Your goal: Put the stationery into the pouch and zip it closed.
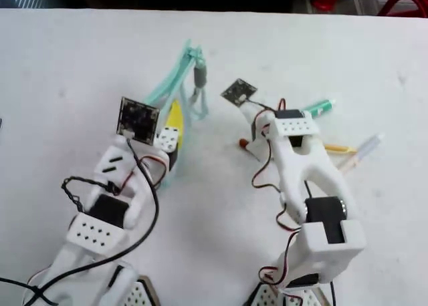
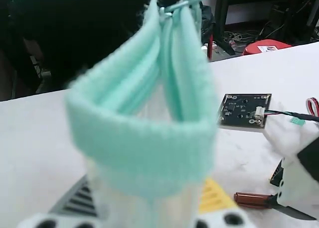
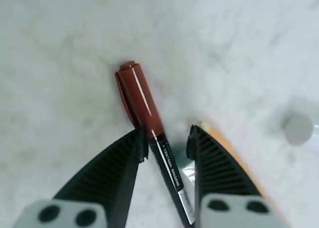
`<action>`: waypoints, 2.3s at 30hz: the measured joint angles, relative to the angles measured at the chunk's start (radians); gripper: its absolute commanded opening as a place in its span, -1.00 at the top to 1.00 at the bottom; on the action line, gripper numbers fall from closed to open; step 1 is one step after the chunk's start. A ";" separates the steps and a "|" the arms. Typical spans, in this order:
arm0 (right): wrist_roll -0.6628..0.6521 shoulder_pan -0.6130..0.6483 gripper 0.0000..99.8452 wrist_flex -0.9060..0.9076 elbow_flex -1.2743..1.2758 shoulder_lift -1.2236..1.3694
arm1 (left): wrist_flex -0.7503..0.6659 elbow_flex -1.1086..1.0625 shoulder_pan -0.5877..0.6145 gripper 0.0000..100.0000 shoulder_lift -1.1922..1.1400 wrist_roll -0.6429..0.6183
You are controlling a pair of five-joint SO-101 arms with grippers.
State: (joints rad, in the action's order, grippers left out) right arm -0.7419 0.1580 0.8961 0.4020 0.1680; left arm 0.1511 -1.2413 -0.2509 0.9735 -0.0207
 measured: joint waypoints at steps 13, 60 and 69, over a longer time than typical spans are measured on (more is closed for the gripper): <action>-0.057 0.003 0.97 0.000 -0.014 0.058 | 0.000 0.000 0.000 0.80 0.000 0.000; 0.594 0.624 0.97 0.101 -0.749 -0.641 | 0.239 -0.120 -0.025 0.51 0.359 -0.095; 0.624 0.620 0.97 0.077 -0.749 -0.522 | 0.239 -0.120 -0.025 0.51 0.359 -0.095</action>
State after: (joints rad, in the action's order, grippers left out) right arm -0.1174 0.7779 0.9728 -0.3468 -0.3537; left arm 0.3905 -1.3610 -0.2754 1.3326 -0.1158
